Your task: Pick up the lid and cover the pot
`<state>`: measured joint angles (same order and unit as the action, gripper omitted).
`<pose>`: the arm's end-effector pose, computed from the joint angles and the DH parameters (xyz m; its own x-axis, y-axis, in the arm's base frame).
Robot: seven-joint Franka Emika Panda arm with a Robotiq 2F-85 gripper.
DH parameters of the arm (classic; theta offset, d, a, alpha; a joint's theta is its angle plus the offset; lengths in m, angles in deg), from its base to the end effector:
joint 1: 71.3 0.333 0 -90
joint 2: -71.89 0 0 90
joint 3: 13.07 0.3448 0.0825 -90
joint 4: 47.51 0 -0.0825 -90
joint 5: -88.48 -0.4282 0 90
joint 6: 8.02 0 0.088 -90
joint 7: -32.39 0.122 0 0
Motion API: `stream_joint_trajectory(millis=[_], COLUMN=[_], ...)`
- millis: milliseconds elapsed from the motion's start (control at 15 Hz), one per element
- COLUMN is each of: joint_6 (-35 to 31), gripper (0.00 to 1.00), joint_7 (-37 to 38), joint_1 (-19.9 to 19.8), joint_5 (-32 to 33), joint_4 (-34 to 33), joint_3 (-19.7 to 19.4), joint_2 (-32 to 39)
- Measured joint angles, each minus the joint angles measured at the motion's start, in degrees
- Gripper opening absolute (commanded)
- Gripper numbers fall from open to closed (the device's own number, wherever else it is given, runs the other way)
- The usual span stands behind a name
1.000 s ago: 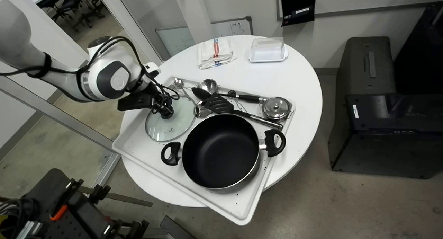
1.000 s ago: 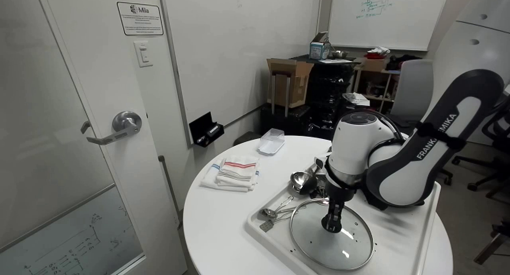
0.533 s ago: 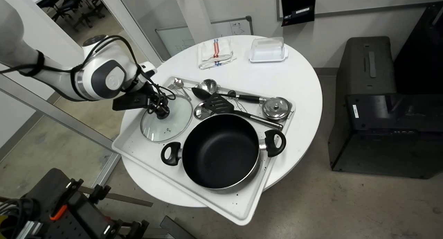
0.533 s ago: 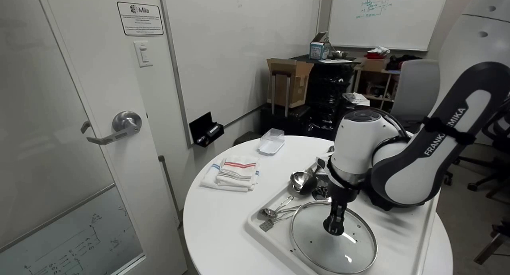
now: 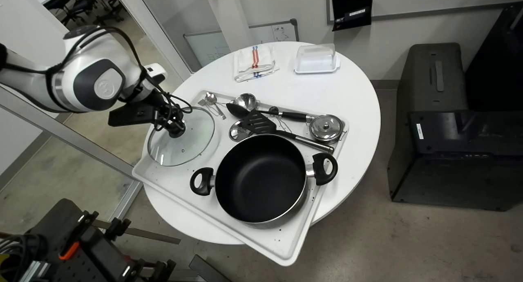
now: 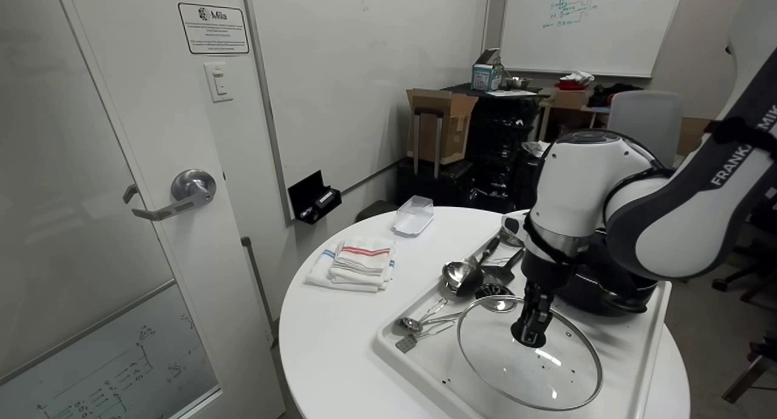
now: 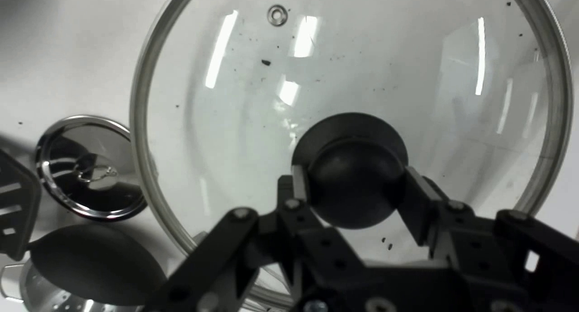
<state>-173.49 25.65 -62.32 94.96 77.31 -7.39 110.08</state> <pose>0.5543 0.1566 0.0517 0.8951 0.4426 0.0530 0.4442 -0.8957 -0.0216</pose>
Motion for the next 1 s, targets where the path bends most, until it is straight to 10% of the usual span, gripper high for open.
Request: stream_joint_trajectory(millis=[1000], joint_6=[-0.1], gripper=[0.25], joint_7=[0.0], joint_1=[-11.0], joint_5=[-2.4], joint_4=[10.9], joint_3=[-1.7], joint_2=[-15.1])
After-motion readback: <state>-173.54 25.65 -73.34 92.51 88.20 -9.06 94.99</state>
